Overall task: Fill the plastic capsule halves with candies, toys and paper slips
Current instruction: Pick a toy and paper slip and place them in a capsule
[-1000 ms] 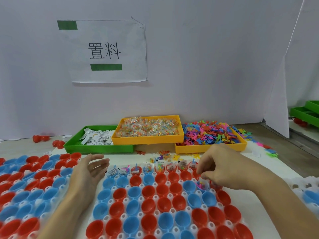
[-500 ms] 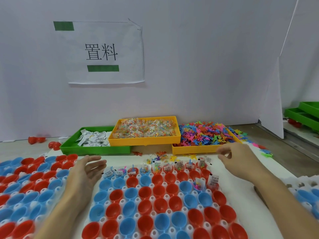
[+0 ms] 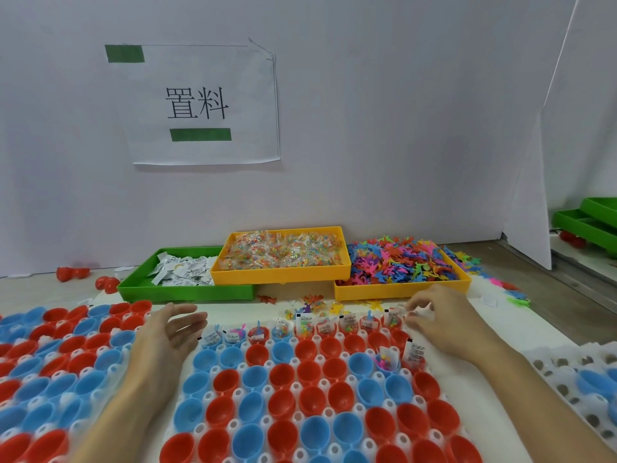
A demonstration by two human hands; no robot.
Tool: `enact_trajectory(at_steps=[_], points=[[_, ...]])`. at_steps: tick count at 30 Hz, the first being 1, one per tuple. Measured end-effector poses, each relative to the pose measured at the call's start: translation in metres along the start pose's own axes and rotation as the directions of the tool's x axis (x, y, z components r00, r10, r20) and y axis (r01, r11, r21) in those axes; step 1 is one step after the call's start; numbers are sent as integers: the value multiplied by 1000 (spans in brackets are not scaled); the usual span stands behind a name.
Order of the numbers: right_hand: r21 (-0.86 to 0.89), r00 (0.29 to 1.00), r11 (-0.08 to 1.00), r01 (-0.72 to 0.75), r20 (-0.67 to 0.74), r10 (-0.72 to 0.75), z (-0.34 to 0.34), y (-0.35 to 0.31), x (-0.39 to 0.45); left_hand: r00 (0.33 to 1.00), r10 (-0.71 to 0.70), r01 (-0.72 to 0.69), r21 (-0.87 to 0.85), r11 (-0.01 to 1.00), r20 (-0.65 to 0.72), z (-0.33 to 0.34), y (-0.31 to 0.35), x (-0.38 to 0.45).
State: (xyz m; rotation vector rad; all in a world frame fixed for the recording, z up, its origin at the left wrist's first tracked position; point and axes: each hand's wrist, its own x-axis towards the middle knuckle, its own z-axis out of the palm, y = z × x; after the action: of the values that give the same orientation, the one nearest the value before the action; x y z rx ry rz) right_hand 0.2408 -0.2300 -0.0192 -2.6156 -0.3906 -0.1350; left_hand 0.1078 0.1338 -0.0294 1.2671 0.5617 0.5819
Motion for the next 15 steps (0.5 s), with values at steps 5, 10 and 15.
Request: enact_trajectory(at_steps=[5, 10, 15], points=[[60, 1000, 998, -7, -25, 8, 1, 3, 3, 1000, -3, 3, 6, 1000, 3, -1, -1, 0], [8, 996, 1000, 19, -87, -18, 8, 1, 5, 1000, 0, 0, 0, 1000, 3, 0, 0, -1], [-51, 971, 998, 28, -236, -39, 9, 3, 10, 1000, 0, 0, -1, 1000, 1, 1, 1, -3]])
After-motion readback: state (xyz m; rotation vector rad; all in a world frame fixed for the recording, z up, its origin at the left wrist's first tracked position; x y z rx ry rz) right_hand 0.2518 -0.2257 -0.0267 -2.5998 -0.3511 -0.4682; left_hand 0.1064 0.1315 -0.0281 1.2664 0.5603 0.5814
